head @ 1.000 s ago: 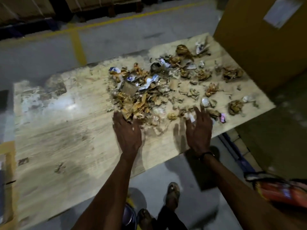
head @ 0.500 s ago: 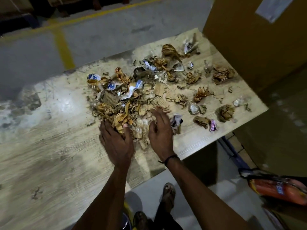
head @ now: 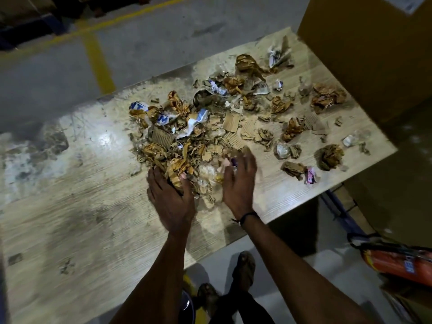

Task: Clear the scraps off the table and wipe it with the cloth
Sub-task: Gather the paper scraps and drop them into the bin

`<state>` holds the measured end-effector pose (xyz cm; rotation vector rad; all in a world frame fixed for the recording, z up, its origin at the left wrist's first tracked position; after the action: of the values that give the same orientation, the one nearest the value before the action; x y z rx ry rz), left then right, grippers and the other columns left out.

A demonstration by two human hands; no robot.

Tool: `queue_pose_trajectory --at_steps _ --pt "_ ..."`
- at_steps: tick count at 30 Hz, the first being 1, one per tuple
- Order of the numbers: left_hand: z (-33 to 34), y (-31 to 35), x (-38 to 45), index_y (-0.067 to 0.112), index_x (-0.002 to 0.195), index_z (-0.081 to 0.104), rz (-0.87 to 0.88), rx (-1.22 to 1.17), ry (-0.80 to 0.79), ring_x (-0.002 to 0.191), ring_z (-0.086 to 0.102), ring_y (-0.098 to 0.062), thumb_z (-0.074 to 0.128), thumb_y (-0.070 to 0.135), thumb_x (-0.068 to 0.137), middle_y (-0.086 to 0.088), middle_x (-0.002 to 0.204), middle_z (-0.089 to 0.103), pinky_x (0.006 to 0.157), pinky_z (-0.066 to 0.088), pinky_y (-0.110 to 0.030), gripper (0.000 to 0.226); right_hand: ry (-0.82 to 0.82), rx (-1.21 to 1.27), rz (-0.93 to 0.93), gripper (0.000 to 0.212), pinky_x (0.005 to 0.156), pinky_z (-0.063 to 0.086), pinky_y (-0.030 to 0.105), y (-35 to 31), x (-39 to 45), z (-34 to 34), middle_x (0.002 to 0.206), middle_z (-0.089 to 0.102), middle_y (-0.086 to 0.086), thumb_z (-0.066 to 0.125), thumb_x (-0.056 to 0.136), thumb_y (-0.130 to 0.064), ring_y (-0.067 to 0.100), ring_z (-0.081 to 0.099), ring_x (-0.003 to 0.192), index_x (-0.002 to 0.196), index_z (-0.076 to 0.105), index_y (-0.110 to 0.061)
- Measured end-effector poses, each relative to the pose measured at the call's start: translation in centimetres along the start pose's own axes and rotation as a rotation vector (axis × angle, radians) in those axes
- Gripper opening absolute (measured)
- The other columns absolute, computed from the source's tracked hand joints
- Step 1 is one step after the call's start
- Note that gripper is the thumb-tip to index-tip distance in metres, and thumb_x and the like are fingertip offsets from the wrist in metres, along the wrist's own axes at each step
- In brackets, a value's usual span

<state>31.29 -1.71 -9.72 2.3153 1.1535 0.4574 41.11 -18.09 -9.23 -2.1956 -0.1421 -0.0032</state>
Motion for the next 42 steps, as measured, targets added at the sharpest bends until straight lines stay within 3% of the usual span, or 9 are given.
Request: queue_pose_trajectory --at_steps 4,12,18,22,27,33,36,40,42 --pt "-0.1 -0.2 -0.1 0.006 0.162 0.027 0.007 -0.006 -0.01 0.155 0.028 -0.032 0.039 0.061 0.103 -0.016 0.167 0.03 0.127 0.021 -0.05 0.081 -0.091 0.016 -0.154 0.044 0.131 0.013 0.051 -3.4 -1.1 1.5 0.174 0.016 0.001 0.046 0.111 -0.027 0.005 -0.004 0.16 0.156 0.043 -0.028" --pt "-0.1 -0.4 -0.1 0.007 0.16 0.028 0.022 -0.025 -0.003 0.152 0.031 -0.034 0.041 0.061 0.104 -0.015 0.166 0.031 0.124 0.025 -0.051 0.08 0.343 -0.218 -0.018 0.039 0.126 0.025 0.047 4.2 2.2 -11.6 0.167 0.035 0.003 0.053 0.107 -0.031 0.033 0.028 0.154 0.145 0.056 -0.025" --pt "-0.1 -0.1 -0.3 0.005 0.159 0.029 0.016 -0.027 -0.011 0.151 0.033 -0.035 0.044 0.057 0.104 -0.016 0.165 0.032 0.124 0.026 -0.052 0.077 0.268 -0.345 0.026 0.038 0.124 0.025 0.054 7.0 2.5 -9.3 0.147 0.059 0.018 0.053 0.1 -0.023 0.032 0.044 0.144 0.131 0.067 -0.007" --pt "0.0 -0.2 -0.2 0.005 0.16 0.028 0.016 -0.03 -0.021 0.153 0.03 -0.034 0.041 0.059 0.105 -0.016 0.167 0.031 0.125 0.024 -0.053 0.078 0.155 -0.257 -0.028 0.037 0.128 0.02 0.053 3.6 2.7 -4.7 0.155 0.051 0.018 0.052 0.104 -0.022 0.029 0.03 0.151 0.136 0.064 -0.007" --pt "-0.1 -0.6 -0.2 0.006 0.161 0.027 0.032 -0.03 -0.031 0.154 0.028 -0.033 0.039 0.061 0.104 -0.015 0.168 0.029 0.126 0.024 -0.053 0.08 0.103 -0.178 -0.121 0.035 0.129 0.008 0.029 1.5 3.0 -5.3 0.166 0.036 0.005 0.048 0.107 -0.026 0.031 0.019 0.159 0.142 0.057 -0.022" --pt "-0.3 -0.1 -0.3 0.004 0.159 0.03 0.044 -0.042 -0.021 0.151 0.032 -0.036 0.042 0.057 0.104 -0.017 0.165 0.032 0.124 0.027 -0.055 0.077 0.415 -0.256 0.104 0.038 0.125 0.025 0.05 7.0 7.8 -15.8 0.161 0.042 0.008 0.054 0.101 -0.036 0.033 0.03 0.152 0.135 0.063 -0.021" --pt "-0.4 0.1 -0.2 0.006 0.159 0.029 0.035 -0.044 -0.017 0.15 0.033 -0.035 0.041 0.059 0.103 -0.016 0.165 0.032 0.124 0.028 -0.054 0.078 0.295 -0.181 0.263 0.055 0.124 0.027 0.053 11.7 9.3 -16.7 0.153 0.049 0.016 0.044 0.099 -0.052 0.037 0.039 0.146 0.136 0.063 -0.016" --pt "-0.4 -0.1 -0.3 0.006 0.159 0.03 0.043 -0.054 -0.005 0.151 0.033 -0.034 0.039 0.06 0.104 -0.015 0.165 0.032 0.124 0.027 -0.053 0.078 0.176 -0.08 0.181 0.045 0.102 0.034 0.028 10.0 8.4 -12.6 0.124 0.061 0.023 0.046 0.103 -0.035 0.037 0.053 0.118 0.128 0.062 -0.002" --pt "-0.4 -0.3 -0.4 0.005 0.159 0.029 0.041 -0.056 -0.008 0.152 0.031 -0.033 0.039 0.06 0.104 -0.015 0.166 0.031 0.125 0.026 -0.053 0.078 0.105 -0.031 0.093 0.049 0.106 0.039 0.034 7.5 6.8 -9.3 0.131 0.057 0.022 0.045 0.102 -0.038 0.033 0.052 0.122 0.132 0.06 -0.002"
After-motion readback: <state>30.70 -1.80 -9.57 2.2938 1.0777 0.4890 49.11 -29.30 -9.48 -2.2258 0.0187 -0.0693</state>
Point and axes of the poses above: each hand's wrist, its own x-axis towards the middle knuckle, its own z-axis out of the palm, y = z × x, the point moved 4 cm from there along x, towards the middle knuckle
